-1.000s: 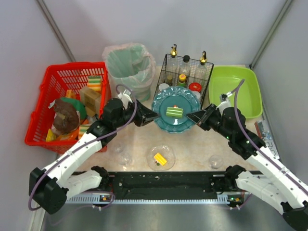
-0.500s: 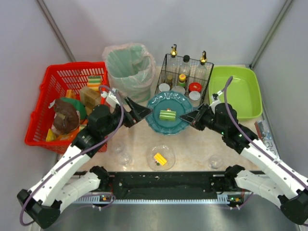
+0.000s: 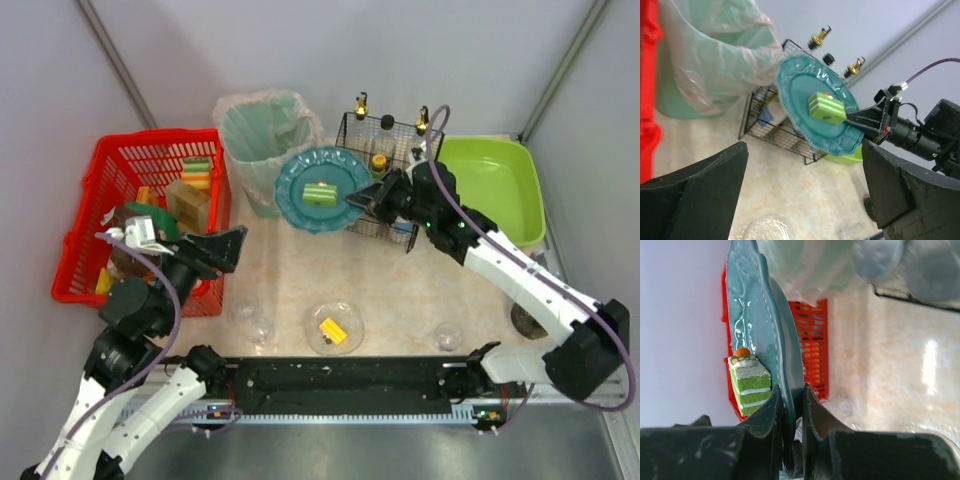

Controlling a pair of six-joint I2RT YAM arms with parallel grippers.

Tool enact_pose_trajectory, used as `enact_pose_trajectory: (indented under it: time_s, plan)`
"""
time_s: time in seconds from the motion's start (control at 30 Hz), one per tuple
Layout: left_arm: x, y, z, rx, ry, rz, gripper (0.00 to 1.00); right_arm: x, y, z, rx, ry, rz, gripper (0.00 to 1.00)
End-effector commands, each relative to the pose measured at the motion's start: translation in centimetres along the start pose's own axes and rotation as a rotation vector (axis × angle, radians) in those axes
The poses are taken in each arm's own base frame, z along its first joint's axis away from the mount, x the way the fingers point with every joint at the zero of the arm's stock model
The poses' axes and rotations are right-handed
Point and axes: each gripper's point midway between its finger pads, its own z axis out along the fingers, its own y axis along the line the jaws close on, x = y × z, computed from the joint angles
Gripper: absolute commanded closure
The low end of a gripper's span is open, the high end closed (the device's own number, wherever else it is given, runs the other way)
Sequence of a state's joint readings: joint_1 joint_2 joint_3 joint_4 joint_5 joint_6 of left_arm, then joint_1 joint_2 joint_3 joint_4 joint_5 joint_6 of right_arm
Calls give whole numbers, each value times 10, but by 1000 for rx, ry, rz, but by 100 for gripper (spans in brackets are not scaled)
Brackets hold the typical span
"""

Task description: Clear the kitchen counter

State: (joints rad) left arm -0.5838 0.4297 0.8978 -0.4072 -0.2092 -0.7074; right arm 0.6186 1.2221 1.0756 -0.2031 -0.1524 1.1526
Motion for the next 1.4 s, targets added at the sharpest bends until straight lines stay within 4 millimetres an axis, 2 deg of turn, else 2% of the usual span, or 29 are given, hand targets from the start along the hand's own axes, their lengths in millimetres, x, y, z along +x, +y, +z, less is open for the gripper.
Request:
enact_pose_trajectory:
  time_s: [0.0, 0.2, 0.27, 0.43, 0.63, 0.83, 1.0, 1.07, 1.33, 1.37]
  plan:
    - [-26, 25, -18, -103, -114, 140, 2, -52, 148, -24, -432, -140, -65, 100]
    - [-29, 44, -30, -168, -151, 169, 2, -77, 191, 0, -472, -169, -82, 100]
    - [-25, 50, -30, -187, -146, 174, 2, -84, 198, 15, -470, -169, -82, 100]
    - [-15, 60, -29, -216, -121, 170, 2, -104, 225, 30, -490, -206, -76, 100]
    - [-9, 65, -29, -231, -103, 168, 2, -125, 230, 50, -481, -241, -47, 100]
    - [-4, 68, -28, -244, -86, 170, 3, -148, 246, 59, -493, -325, -97, 100]
    - [3, 68, -26, -234, -61, 171, 3, -170, 240, 75, -457, -416, -143, 100]
    - [10, 67, -23, -225, -30, 167, 3, -184, 230, 87, -417, -500, -200, 100]
    - [22, 77, -18, -259, 1, 167, 3, -214, 232, 99, -409, -720, -467, 100]
    - [24, 79, -17, -264, 5, 167, 3, -218, 238, 98, -405, -748, -513, 100]
